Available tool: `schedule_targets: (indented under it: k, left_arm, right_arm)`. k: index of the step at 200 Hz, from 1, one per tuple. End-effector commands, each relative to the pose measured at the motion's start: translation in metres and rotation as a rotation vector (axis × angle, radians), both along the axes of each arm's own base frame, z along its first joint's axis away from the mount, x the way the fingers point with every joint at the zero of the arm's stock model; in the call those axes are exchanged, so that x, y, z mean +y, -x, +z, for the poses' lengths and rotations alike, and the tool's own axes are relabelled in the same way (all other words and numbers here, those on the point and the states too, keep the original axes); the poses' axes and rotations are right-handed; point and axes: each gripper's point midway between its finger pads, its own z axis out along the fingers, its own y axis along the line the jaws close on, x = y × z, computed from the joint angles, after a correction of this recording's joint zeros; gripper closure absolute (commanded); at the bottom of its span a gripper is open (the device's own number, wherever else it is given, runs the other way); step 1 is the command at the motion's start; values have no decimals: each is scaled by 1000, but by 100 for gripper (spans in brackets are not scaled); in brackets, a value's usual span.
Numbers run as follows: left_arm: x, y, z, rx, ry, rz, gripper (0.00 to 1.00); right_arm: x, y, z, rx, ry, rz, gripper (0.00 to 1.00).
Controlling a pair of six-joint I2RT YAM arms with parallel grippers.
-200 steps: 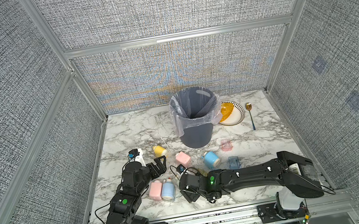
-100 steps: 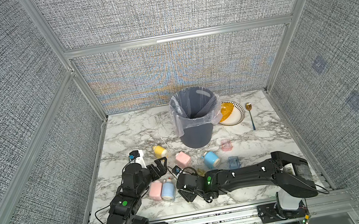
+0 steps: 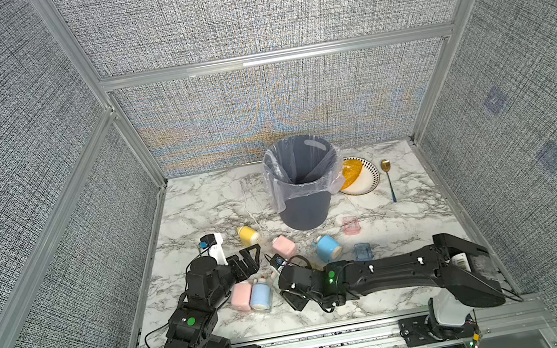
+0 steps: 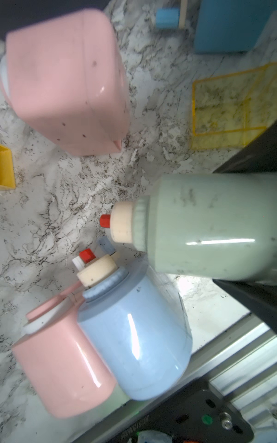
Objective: Take out the pencil sharpener tray and clean the shavings
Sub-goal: Pick up the pencil sharpener from the center of the board.
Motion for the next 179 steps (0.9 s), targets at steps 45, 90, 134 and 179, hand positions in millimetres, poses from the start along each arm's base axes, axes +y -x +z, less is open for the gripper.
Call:
schedule_targets:
  k: [45, 90, 134, 179]
  left_arm:
    - [-16, 10, 31, -66, 48, -113, 0]
    - [-20, 9, 26, -40, 43, -130, 0]
    - [-30, -2, 10, -17, 61, -156, 0]
    - [-52, -11, 5, 14, 89, -254, 0]
  right_arm:
    - [-17, -12, 45, -34, -122, 18, 58]
    - [-37, -24, 60, -31, -172, 10, 58]
    - [-62, -35, 66, -15, -225, -8, 58]
    - [-85, -43, 66, -5, -250, -27, 58]
